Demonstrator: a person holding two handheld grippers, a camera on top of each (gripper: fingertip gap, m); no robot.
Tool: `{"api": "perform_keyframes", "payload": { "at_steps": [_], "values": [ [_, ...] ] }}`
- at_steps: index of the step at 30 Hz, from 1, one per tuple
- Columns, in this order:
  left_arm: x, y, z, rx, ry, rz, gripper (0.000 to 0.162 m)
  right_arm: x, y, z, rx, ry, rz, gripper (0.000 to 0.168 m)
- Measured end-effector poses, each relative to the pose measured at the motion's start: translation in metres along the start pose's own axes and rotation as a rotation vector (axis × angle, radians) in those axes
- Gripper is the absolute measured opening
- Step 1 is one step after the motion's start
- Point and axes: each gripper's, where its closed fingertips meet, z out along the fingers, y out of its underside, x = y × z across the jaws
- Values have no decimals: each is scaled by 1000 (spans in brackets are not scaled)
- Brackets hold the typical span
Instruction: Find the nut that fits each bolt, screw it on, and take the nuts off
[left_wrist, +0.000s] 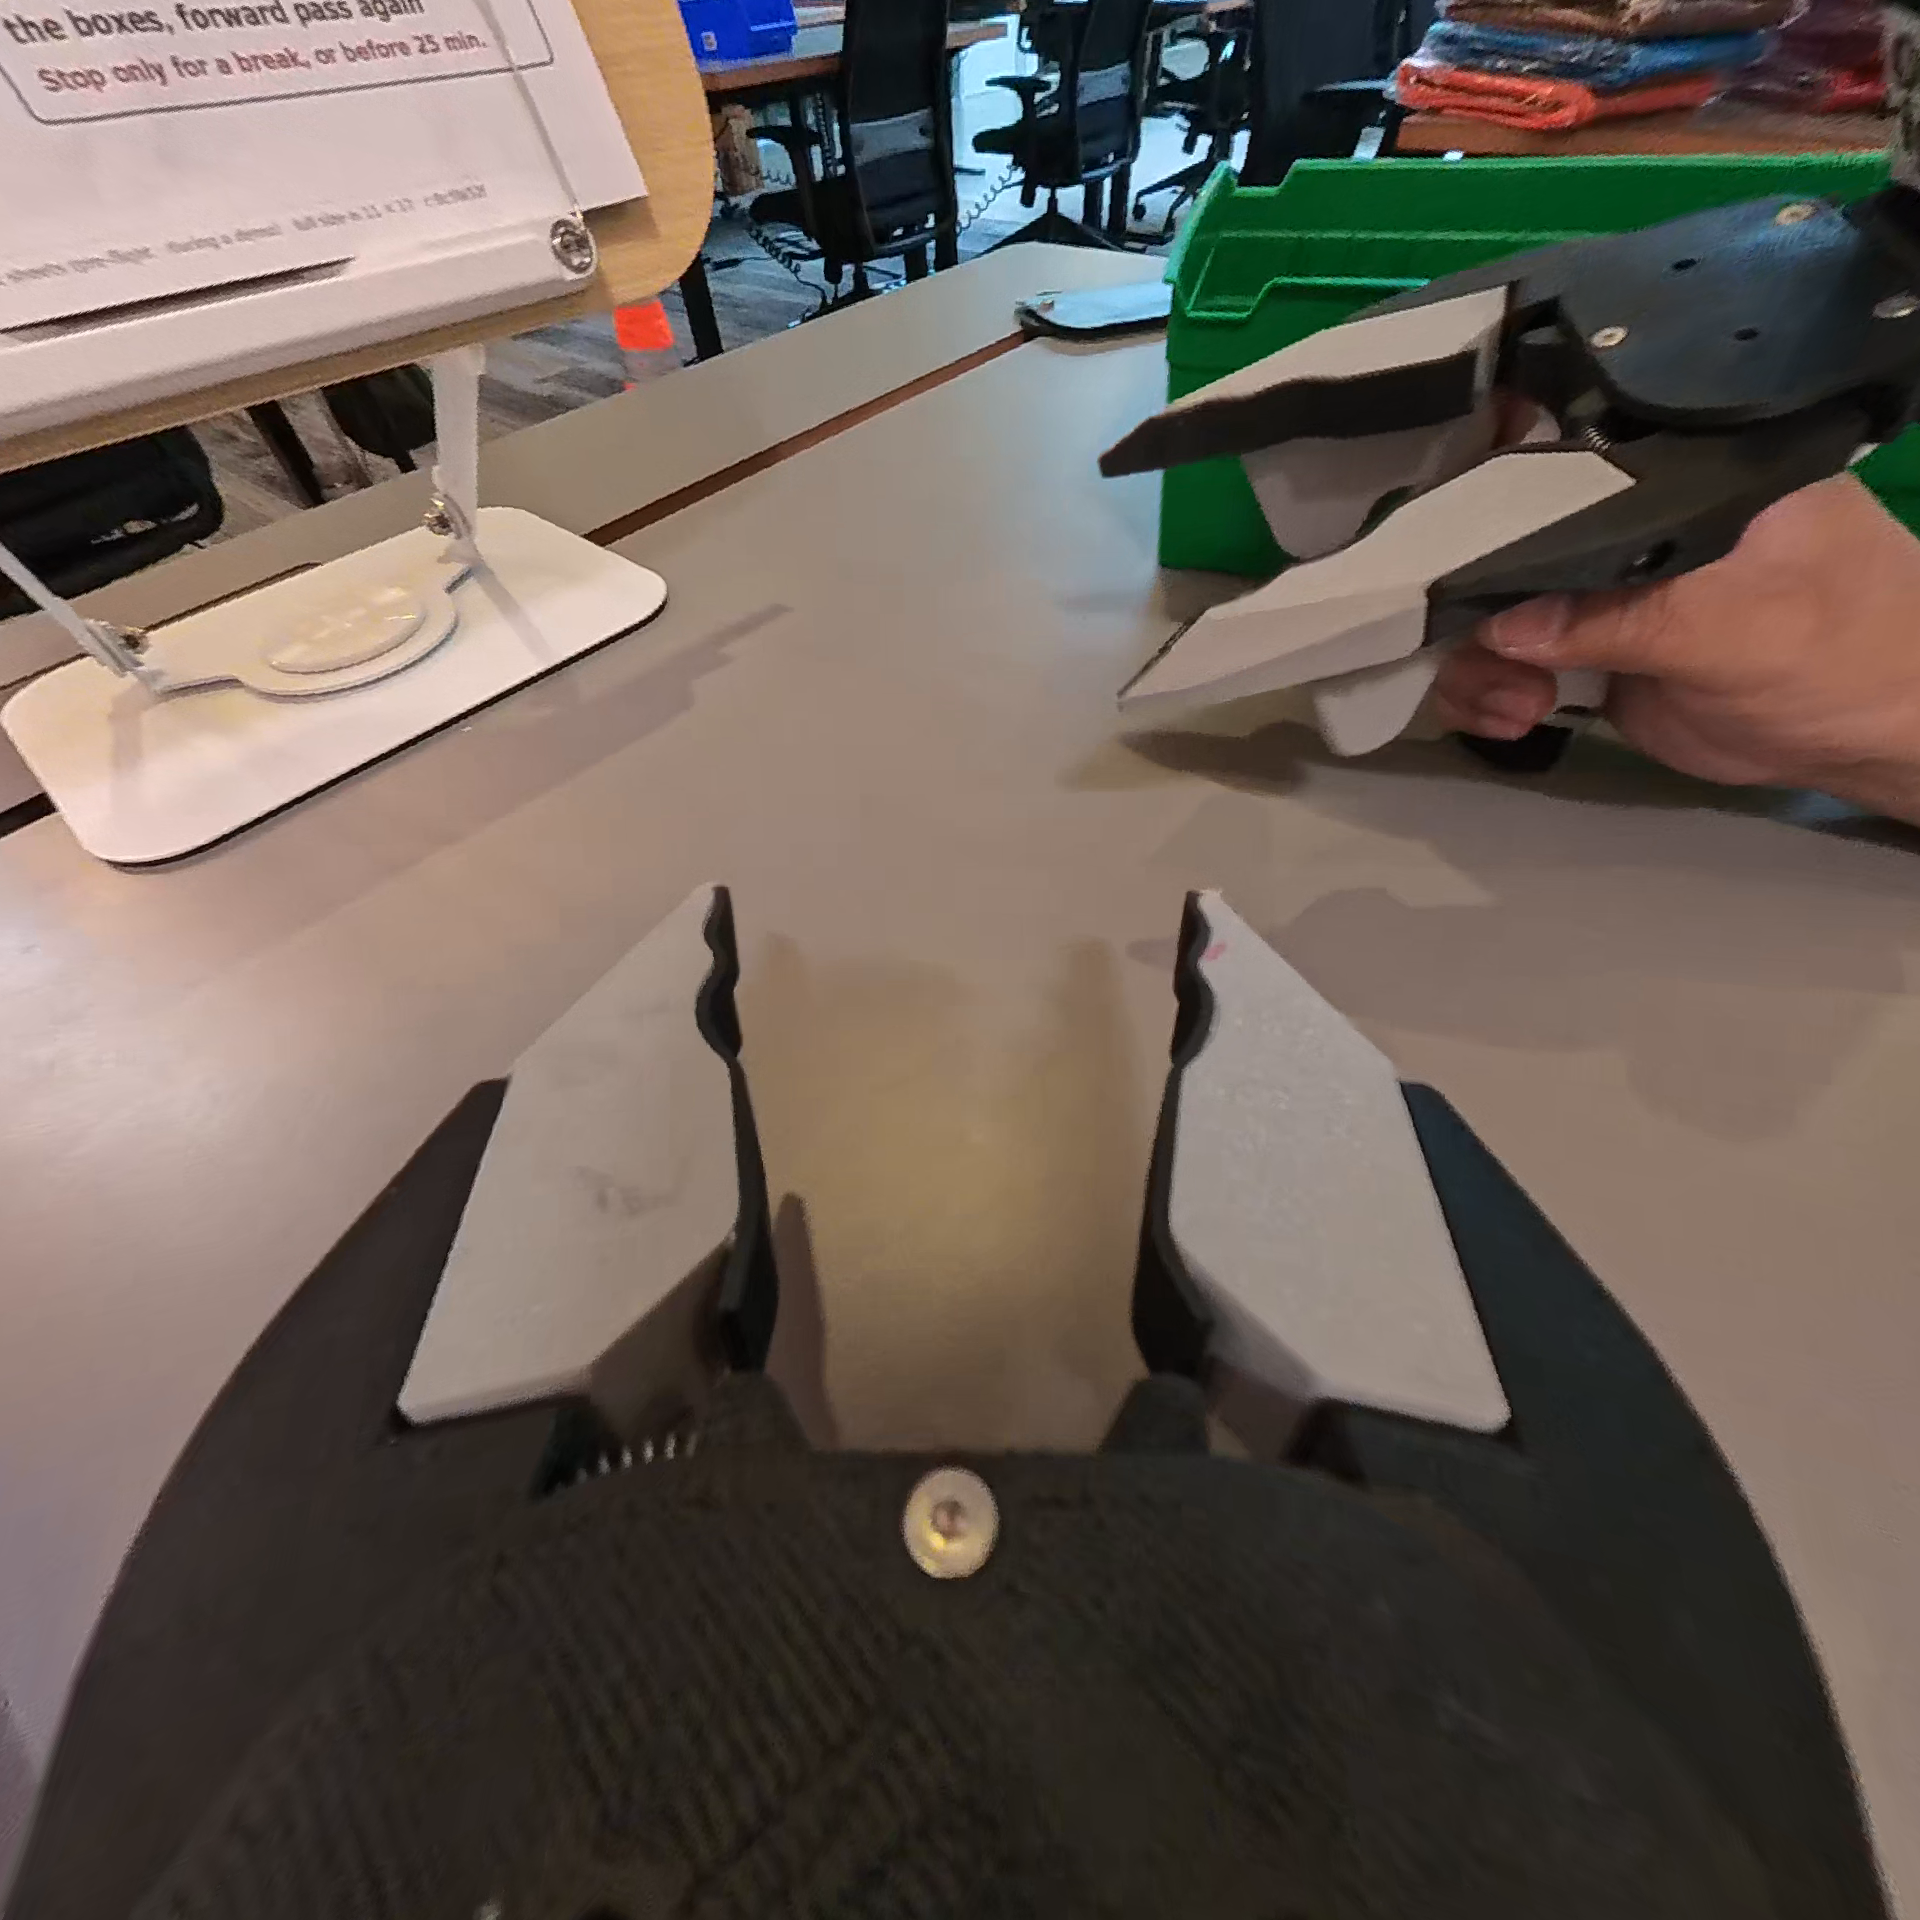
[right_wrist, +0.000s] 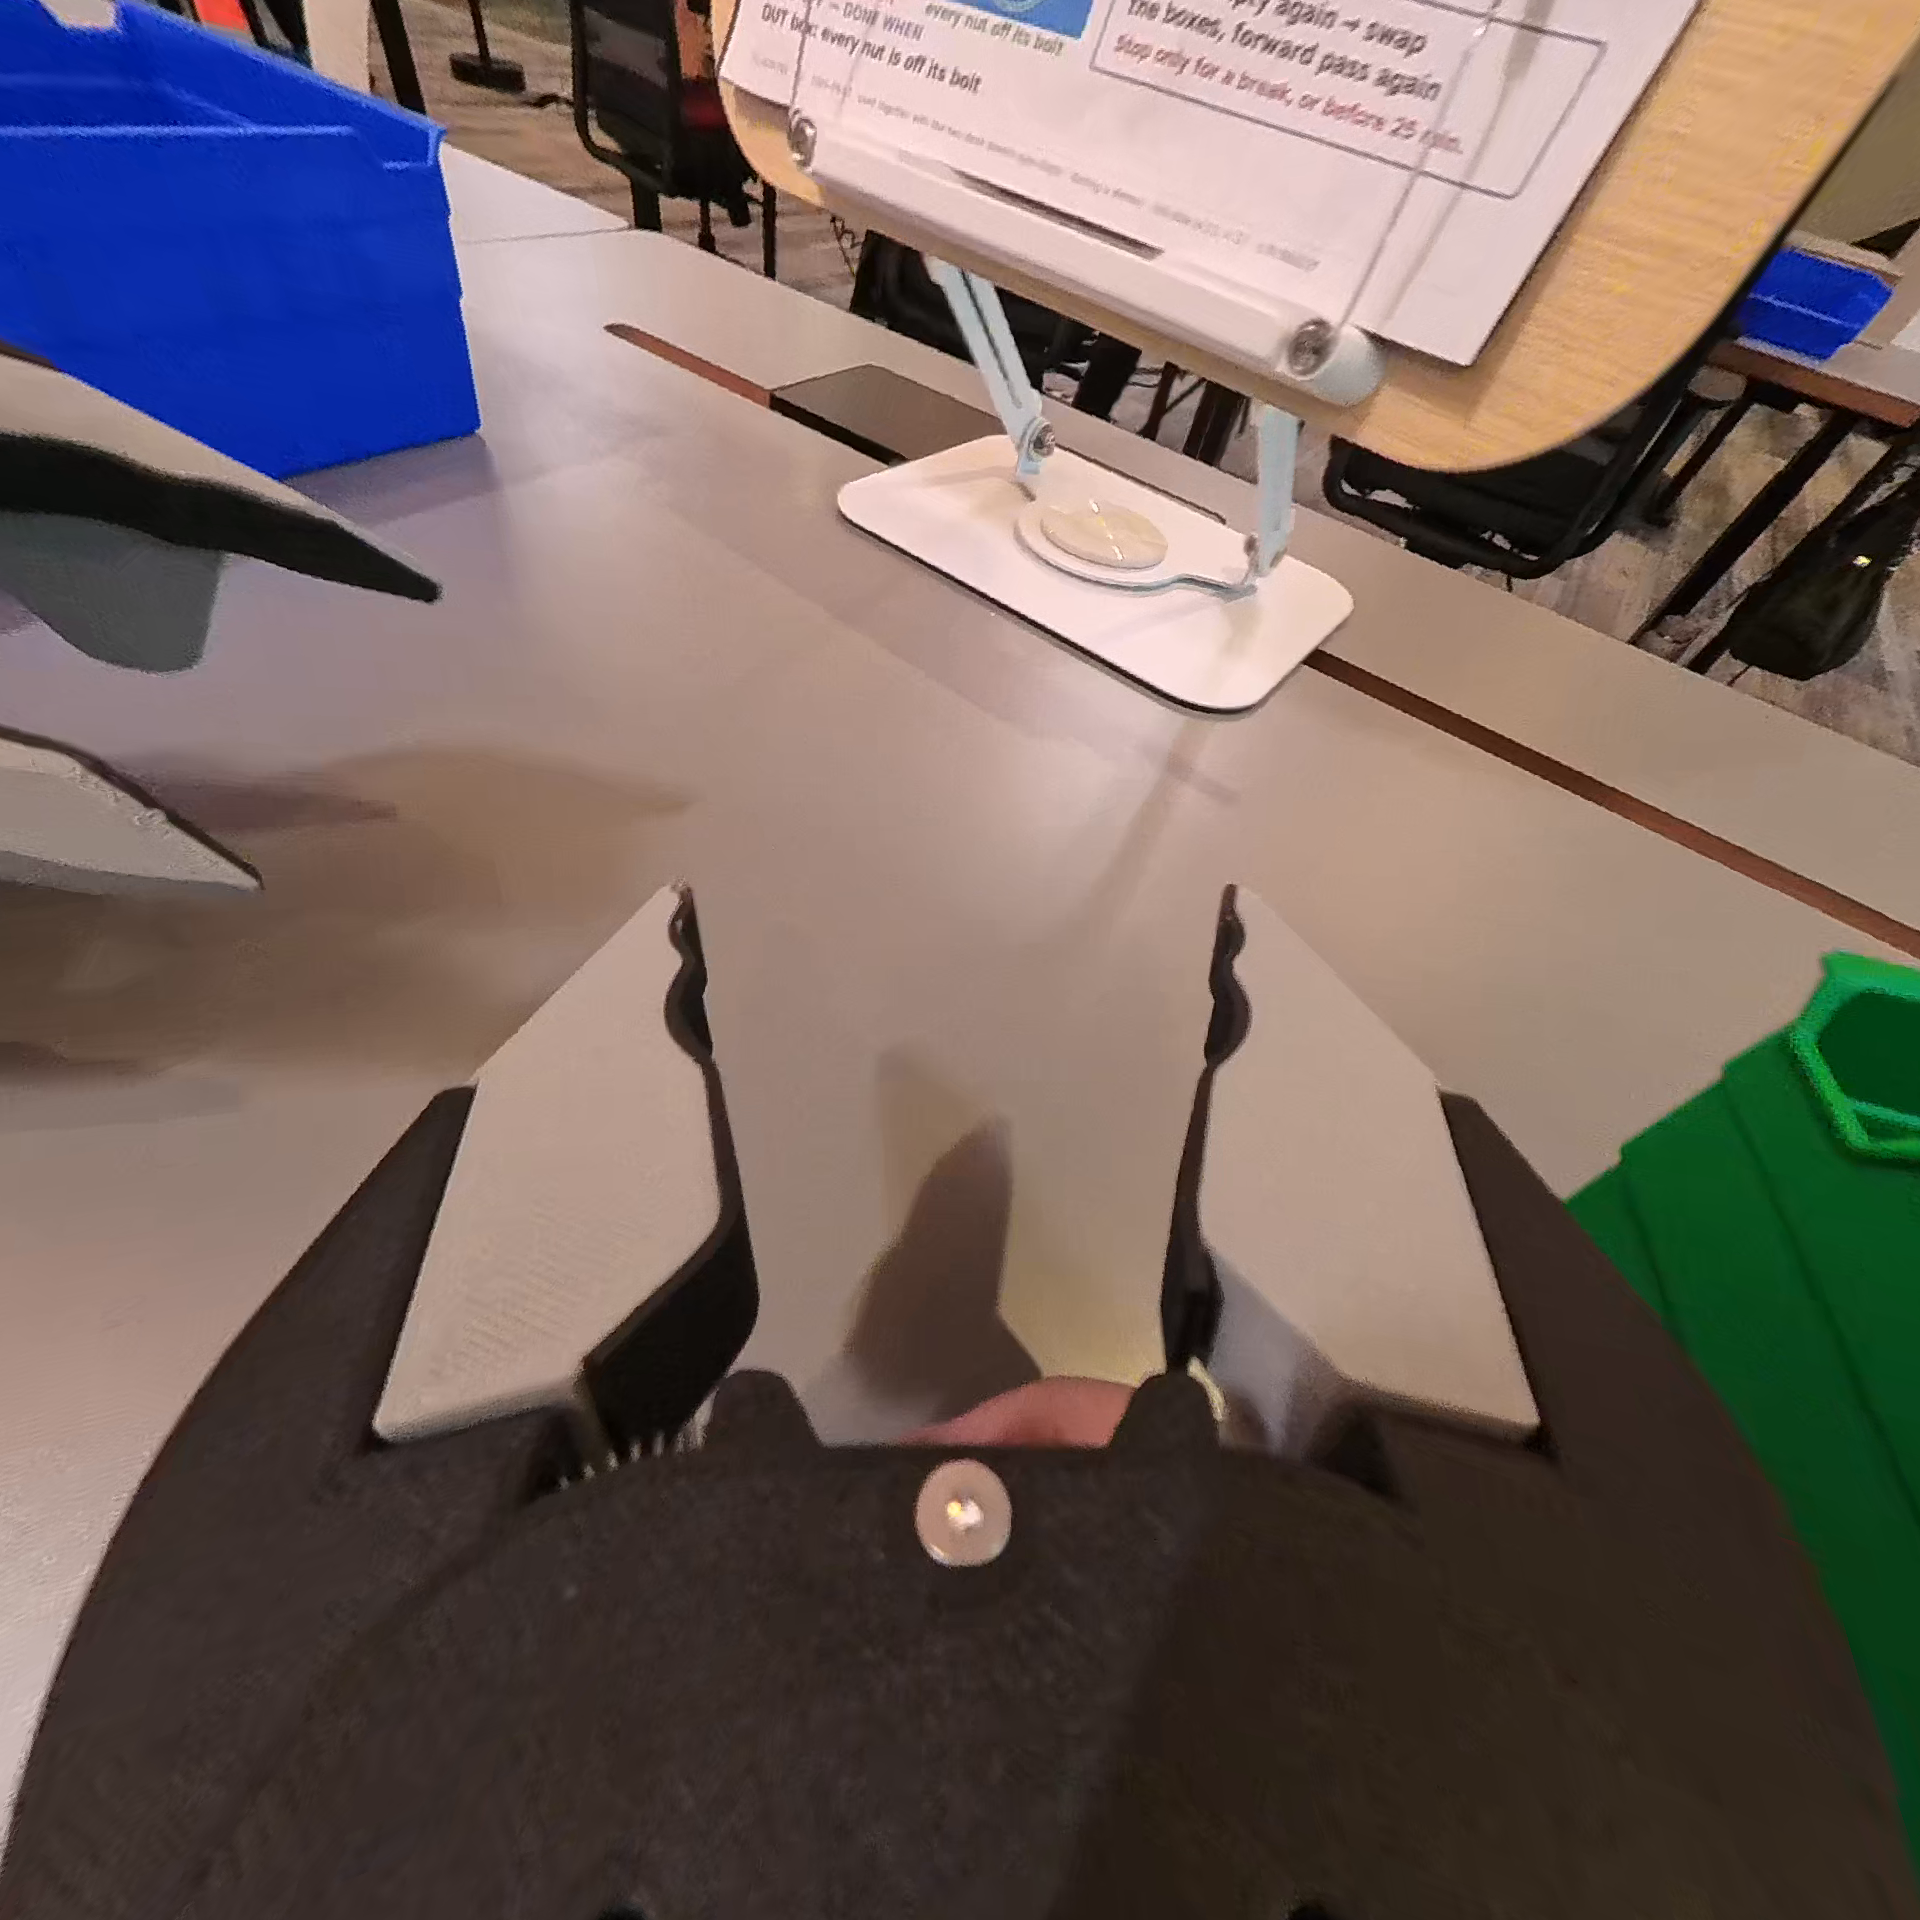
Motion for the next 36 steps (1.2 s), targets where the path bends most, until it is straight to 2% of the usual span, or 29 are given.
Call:
{"api": "perform_keyframes", "payload": {
  "at_steps": [5, 21, 25, 30, 36],
  "values": [
    [-3, 1, 0, -9, -9, 2, 84, -4, 5, 3, -18, 5, -52, 96],
    [10, 11, 26, -129, -23, 83, 88, -9, 9, 3, -40, -60, -27, 96],
    [-17, 5, 21, -97, -176, 107, 89, -8, 8, 2, -32, -44, -39, 96],
    [-59, 0, 8, -29, -339, -46, 97, -5, 8, 2, -33, -44, -12, 97],
    [-81, -2, -1, -4, -472, -68, 104, -3, 6, -5, -9, -24, -4, 97]
  ]
}}
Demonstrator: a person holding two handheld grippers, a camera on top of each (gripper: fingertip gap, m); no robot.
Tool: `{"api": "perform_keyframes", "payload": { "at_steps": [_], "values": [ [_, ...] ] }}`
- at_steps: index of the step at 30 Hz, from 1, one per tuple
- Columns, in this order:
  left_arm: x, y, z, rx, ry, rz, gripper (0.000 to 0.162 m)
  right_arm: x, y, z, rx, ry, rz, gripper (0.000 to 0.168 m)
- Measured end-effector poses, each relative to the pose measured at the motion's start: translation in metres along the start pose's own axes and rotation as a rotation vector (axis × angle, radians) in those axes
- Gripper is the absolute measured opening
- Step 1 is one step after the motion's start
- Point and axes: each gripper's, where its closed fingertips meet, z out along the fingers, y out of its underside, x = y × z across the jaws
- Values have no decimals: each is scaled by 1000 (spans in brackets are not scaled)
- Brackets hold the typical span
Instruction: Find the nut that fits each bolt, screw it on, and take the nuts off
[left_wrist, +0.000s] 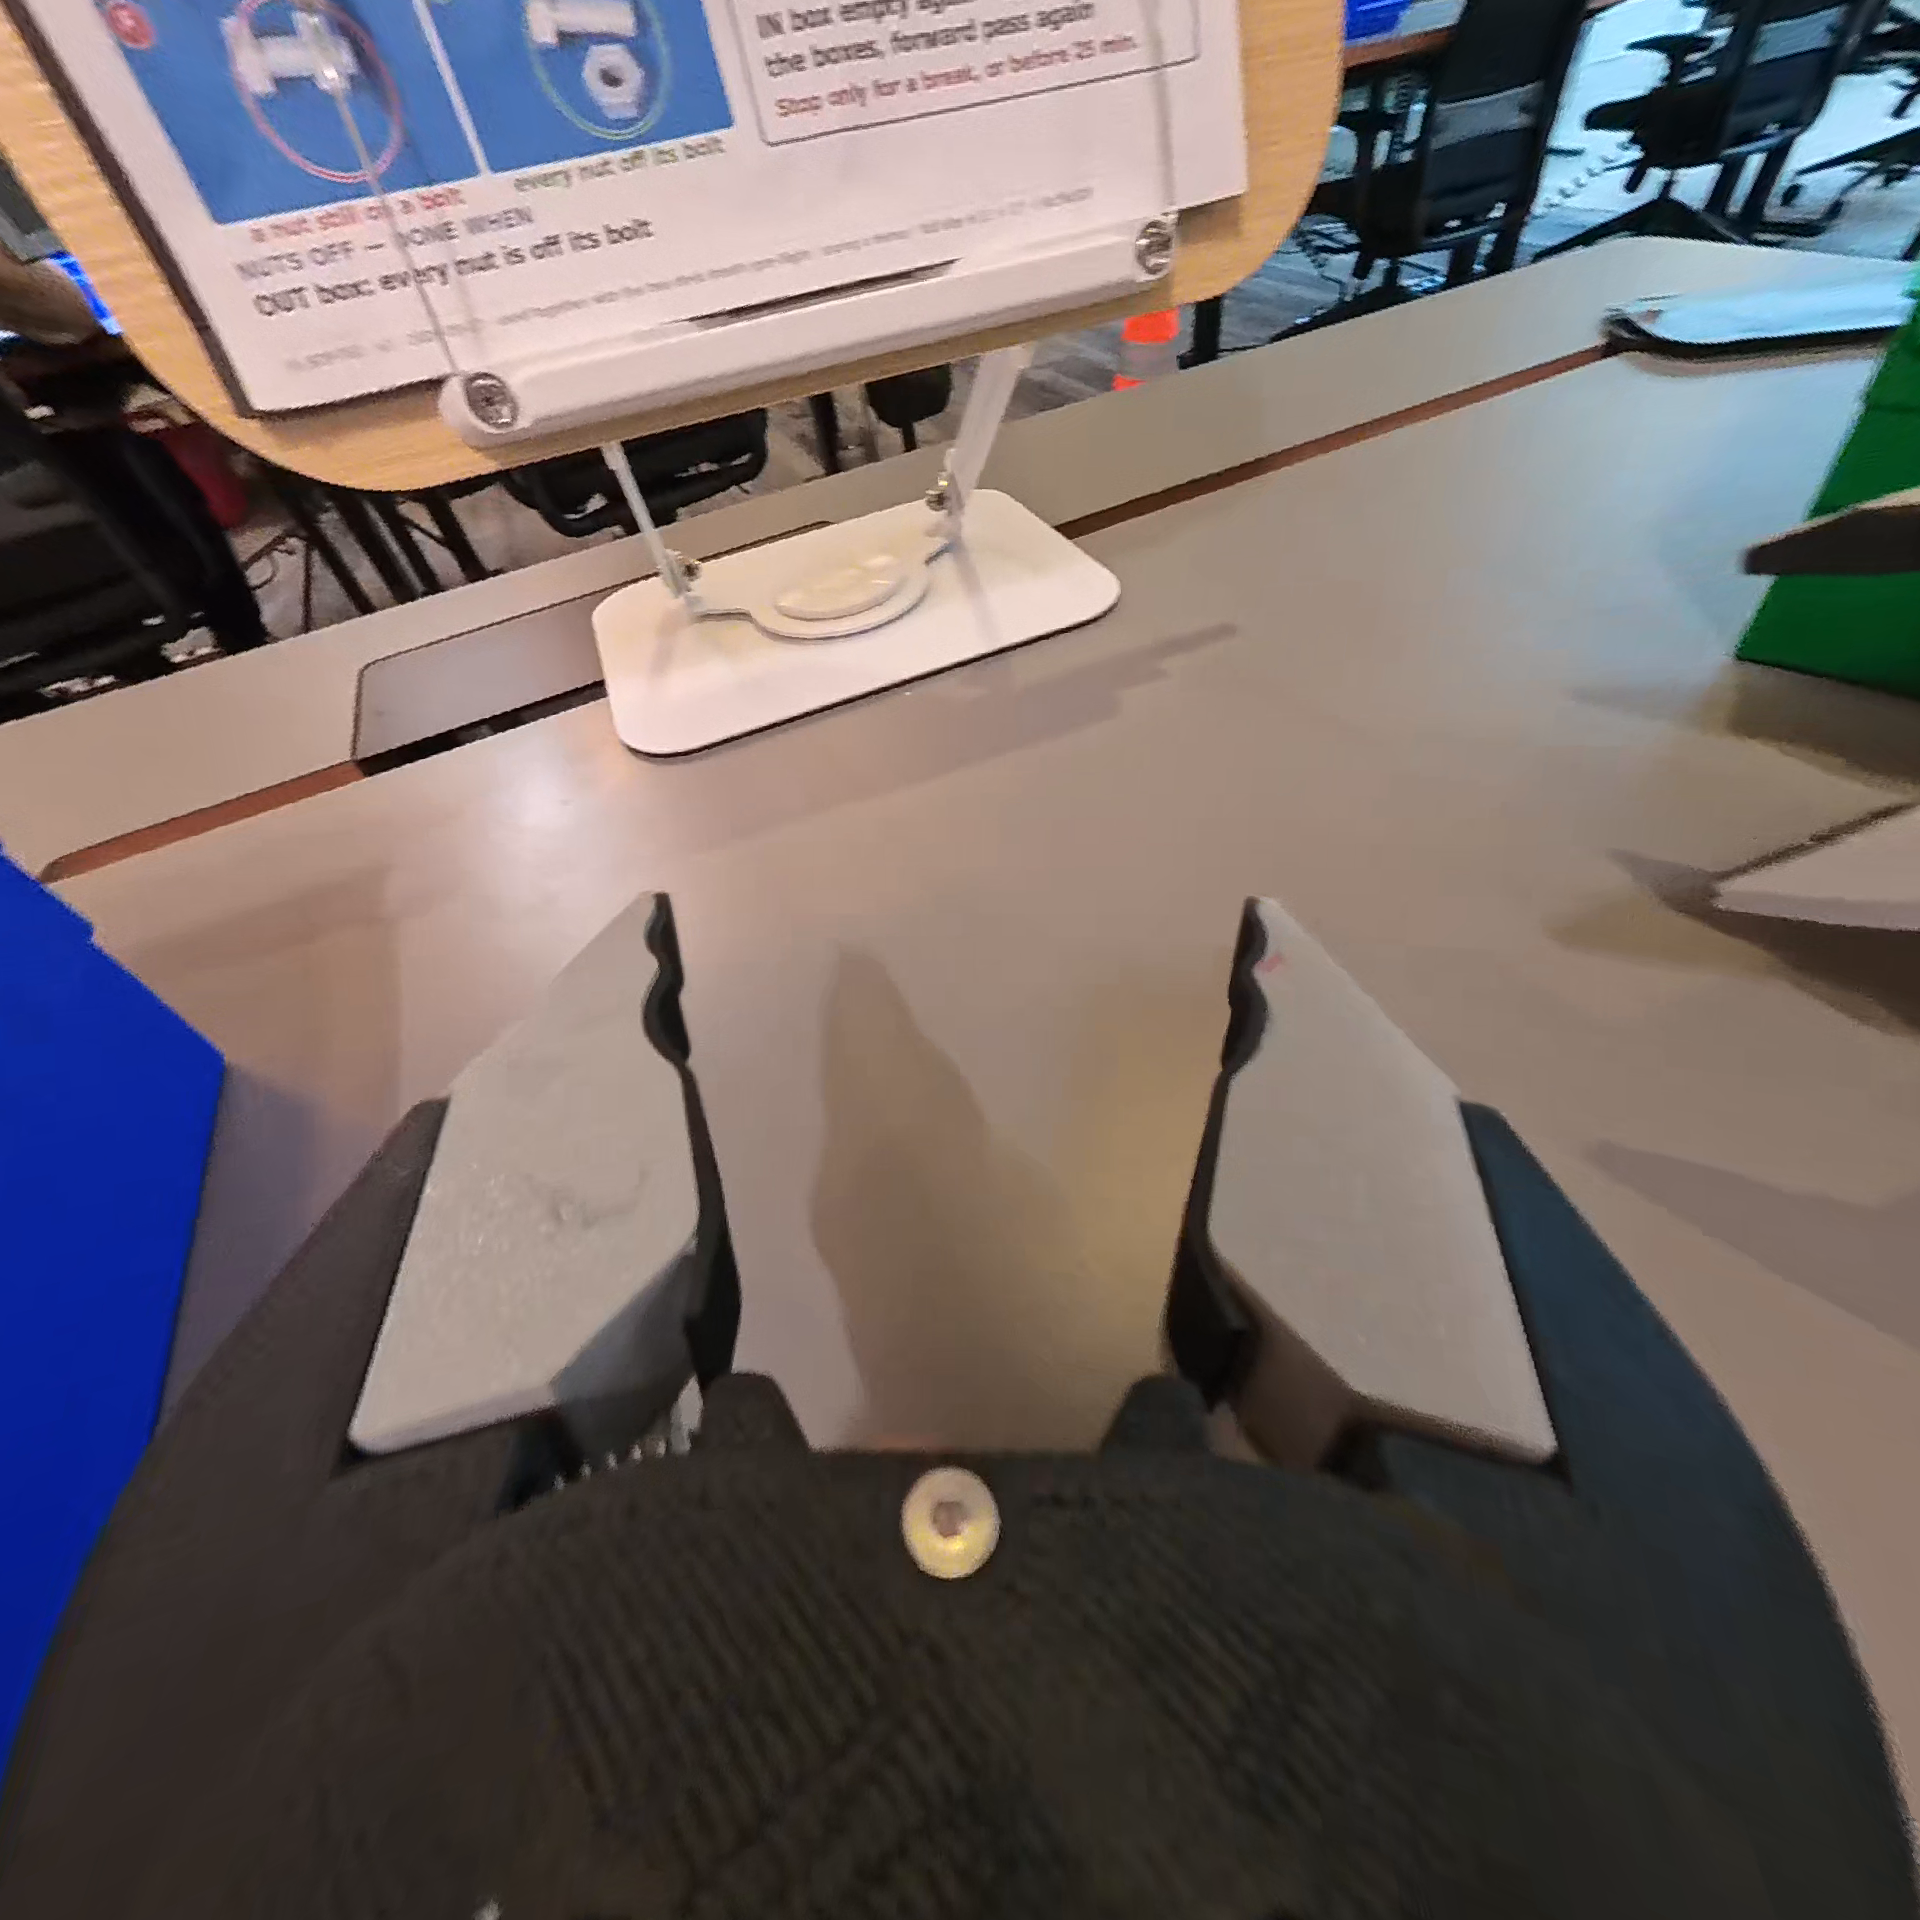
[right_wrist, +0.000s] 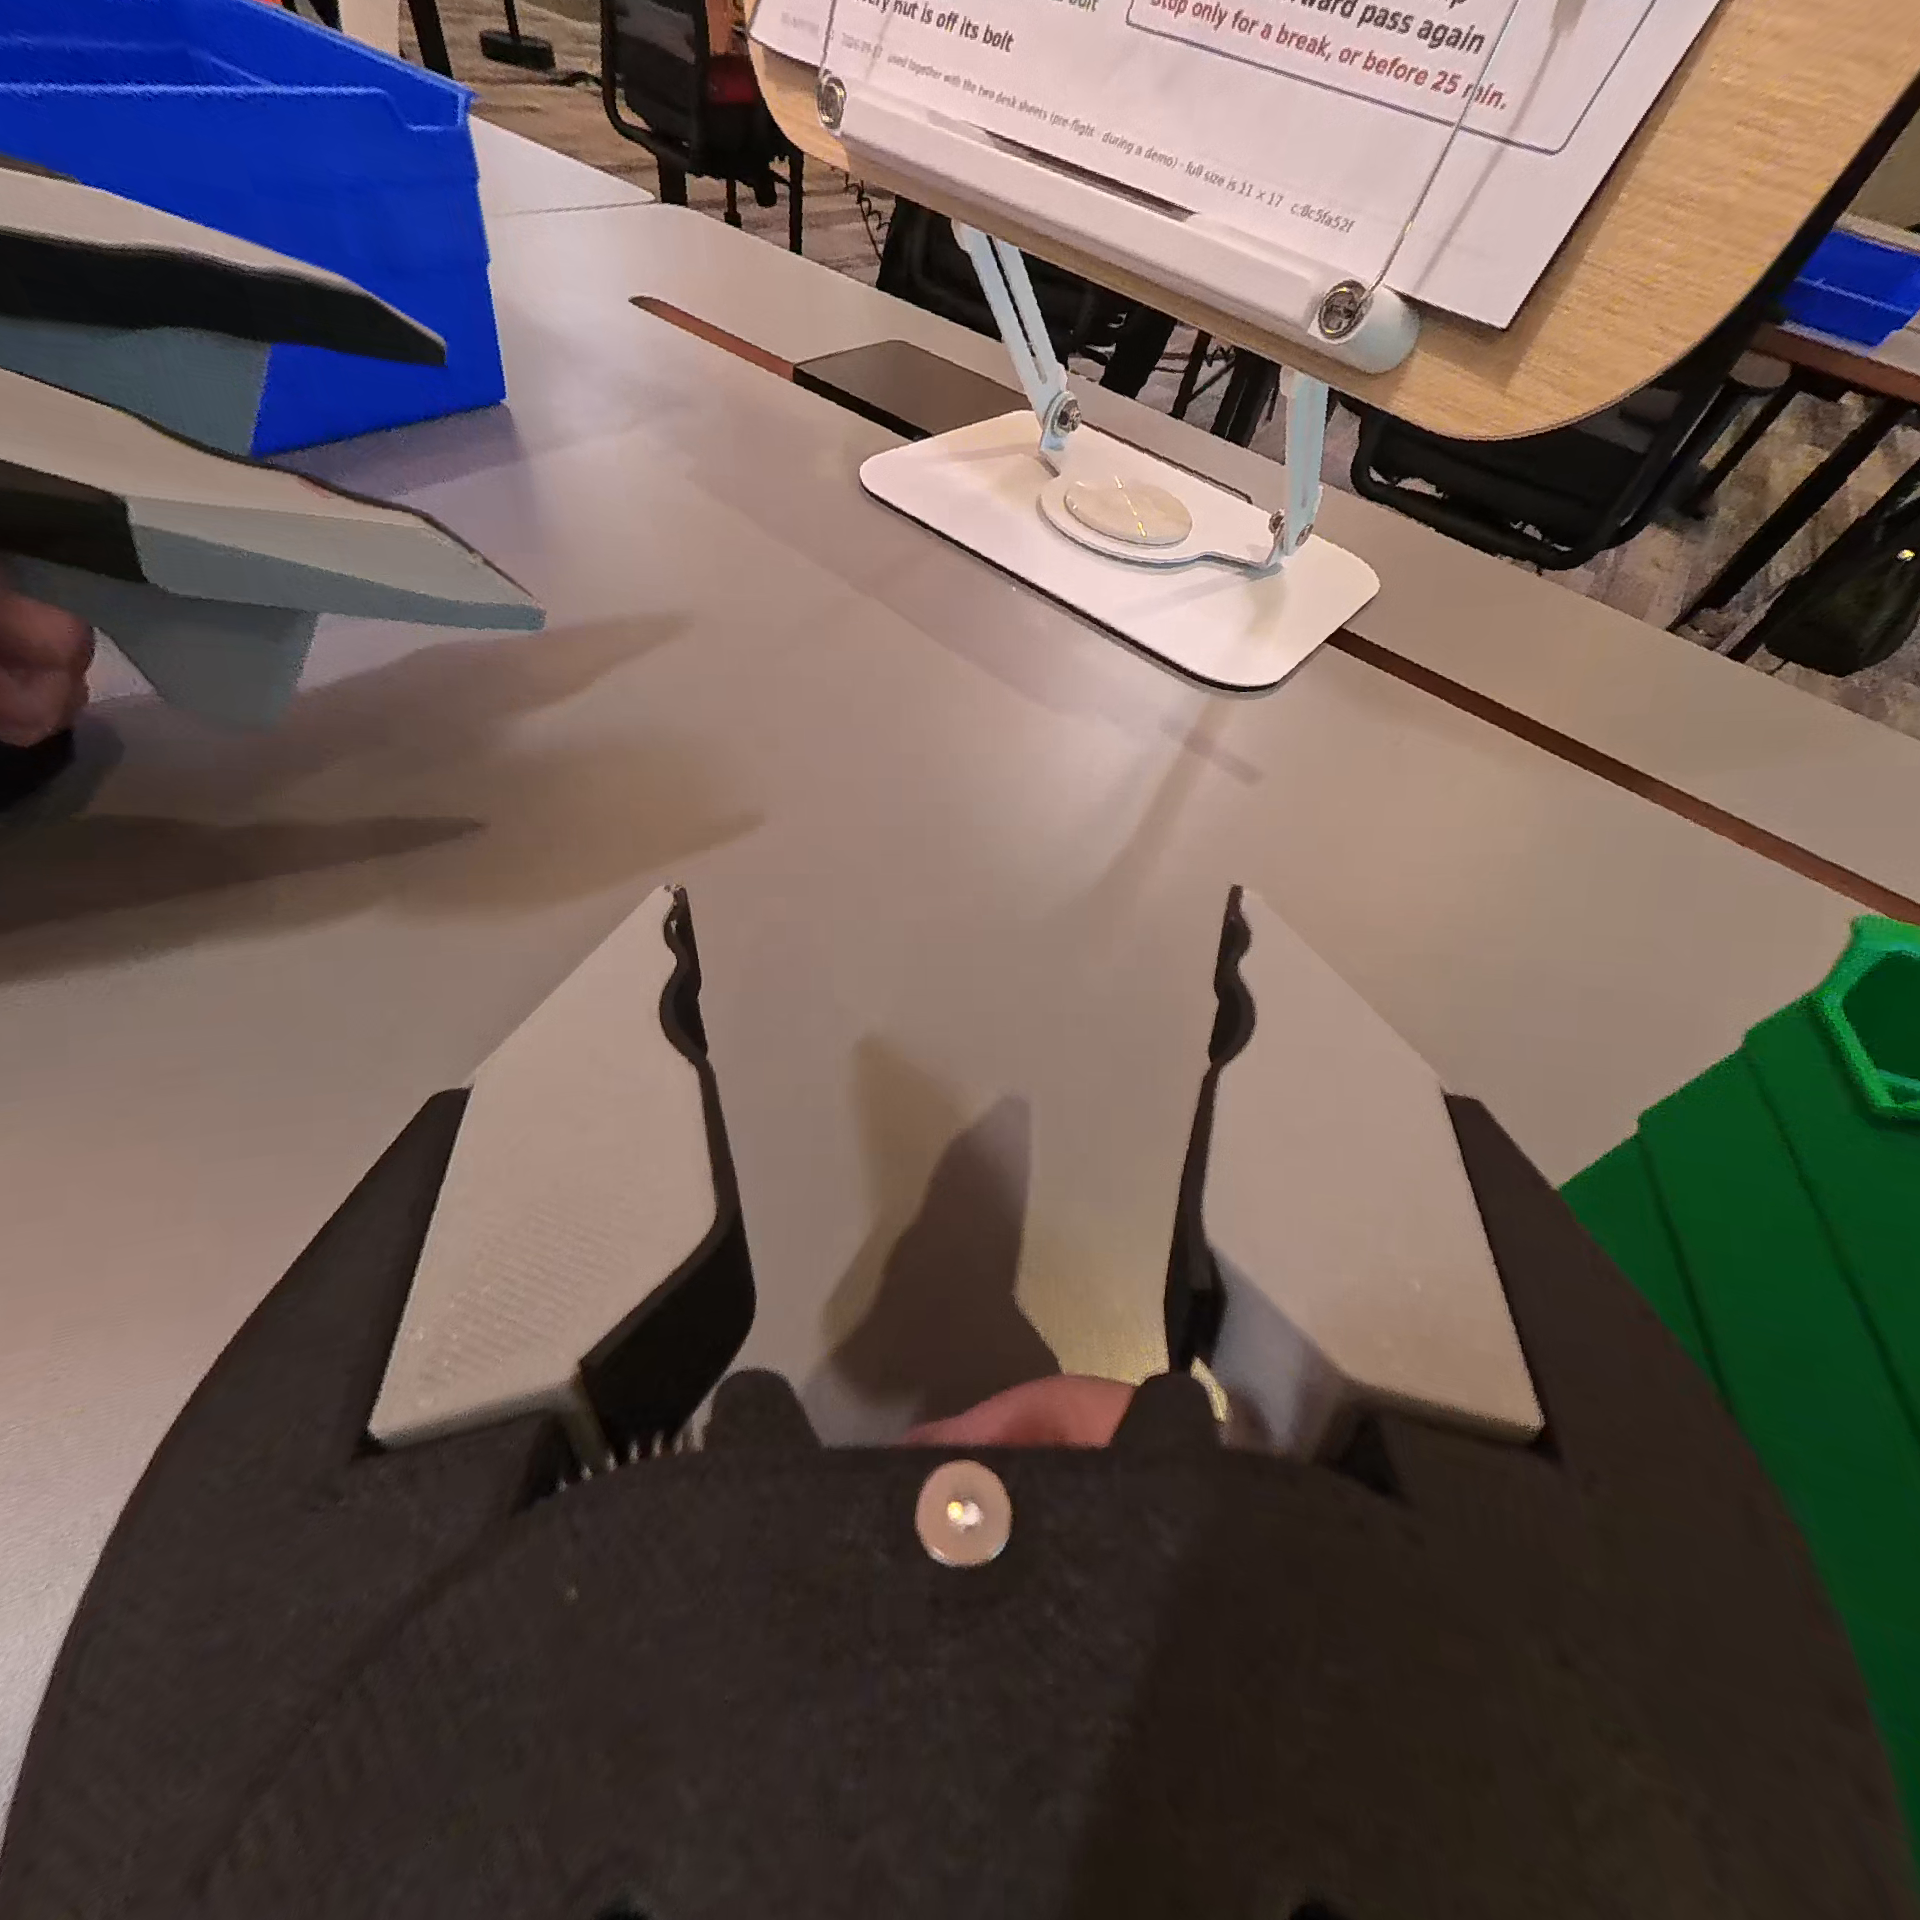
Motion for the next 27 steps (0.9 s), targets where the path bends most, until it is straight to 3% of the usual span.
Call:
{"api": "perform_keyframes", "payload": {
  "at_steps": [9, 14, 17, 27],
  "values": [
    [-32, -10, 0, 66, -213, -44, 107, 12, -10, 0, 62, 61, 117, 97],
    [-43, -24, 20, 110, -318, -8, 107, 63, -14, 20, 71, 356, 226, 103],
    [-49, -28, 31, 109, -387, 11, 103, 74, -19, 23, 98, 438, 244, 103],
    [-37, -31, 38, 116, -330, 58, 104, 51, -30, 33, 102, 415, 63, 120]
  ]
}}
